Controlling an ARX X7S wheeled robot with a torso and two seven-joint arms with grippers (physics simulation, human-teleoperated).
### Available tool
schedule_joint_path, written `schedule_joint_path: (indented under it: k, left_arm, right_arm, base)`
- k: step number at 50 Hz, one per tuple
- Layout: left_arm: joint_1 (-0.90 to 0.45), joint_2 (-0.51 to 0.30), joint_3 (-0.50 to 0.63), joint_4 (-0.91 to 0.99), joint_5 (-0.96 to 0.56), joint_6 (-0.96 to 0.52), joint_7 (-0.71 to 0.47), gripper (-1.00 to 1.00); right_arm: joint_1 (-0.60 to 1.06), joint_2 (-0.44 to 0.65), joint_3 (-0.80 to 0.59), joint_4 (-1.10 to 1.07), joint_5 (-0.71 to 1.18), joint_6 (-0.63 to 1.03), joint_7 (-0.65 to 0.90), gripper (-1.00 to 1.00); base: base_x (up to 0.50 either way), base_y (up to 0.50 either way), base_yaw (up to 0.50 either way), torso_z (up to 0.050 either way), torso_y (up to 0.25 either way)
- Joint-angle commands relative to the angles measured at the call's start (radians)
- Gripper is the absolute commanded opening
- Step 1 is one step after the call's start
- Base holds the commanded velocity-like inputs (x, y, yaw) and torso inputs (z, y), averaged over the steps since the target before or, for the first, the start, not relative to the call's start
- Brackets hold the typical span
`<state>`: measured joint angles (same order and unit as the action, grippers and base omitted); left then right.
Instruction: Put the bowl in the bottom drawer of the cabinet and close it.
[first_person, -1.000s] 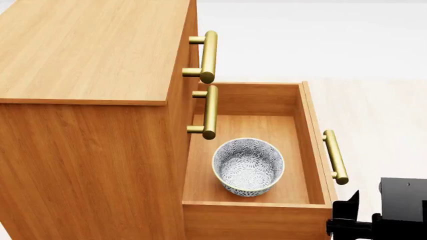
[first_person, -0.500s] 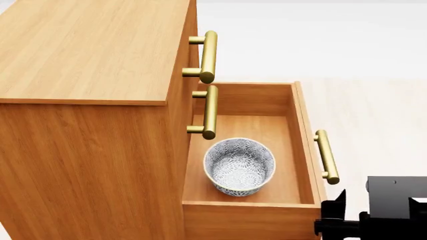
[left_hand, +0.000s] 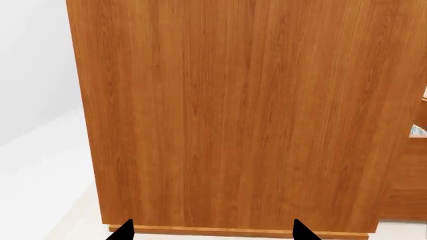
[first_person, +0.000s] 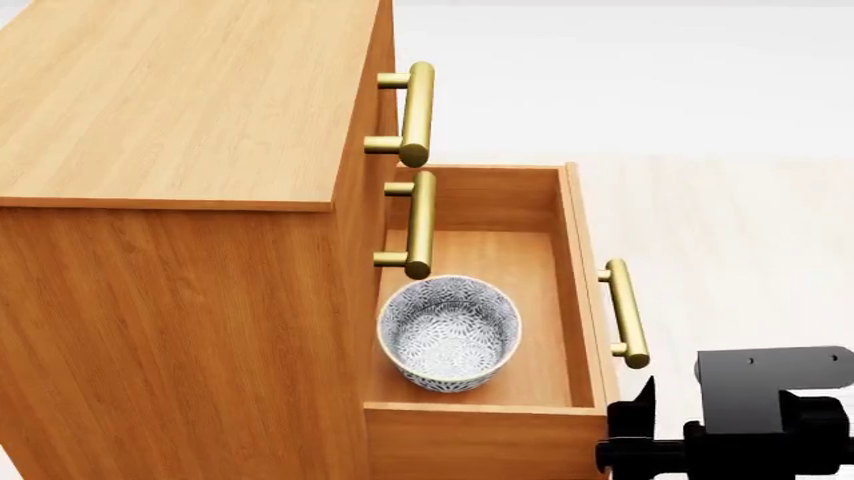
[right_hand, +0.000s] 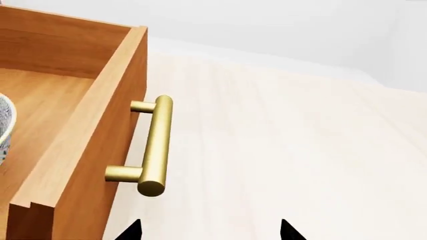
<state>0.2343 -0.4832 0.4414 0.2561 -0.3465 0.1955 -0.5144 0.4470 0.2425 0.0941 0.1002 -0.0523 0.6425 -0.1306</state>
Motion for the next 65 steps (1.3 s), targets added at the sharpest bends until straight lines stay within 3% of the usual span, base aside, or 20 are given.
schedule_joint_path:
  k: [1, 65]
  left_arm:
    - [-0.004, 0.003, 0.002, -0.014, 0.000, 0.010, 0.004, 1.00]
    - [-0.004, -0.004, 0.008, -0.012, -0.007, 0.014, -0.002, 1.00]
  right_arm:
    - [-0.007, -0.014, -0.028, -0.005, 0.020, 0.004, -0.012, 1.00]
    - [0.001, -0.064, -0.154, -0.021, 0.041, 0.001, -0.017, 1.00]
  base:
    - [0.00, 0.00, 0.00, 0.000, 0.000]
    - [0.00, 0.00, 0.00, 0.000, 0.000]
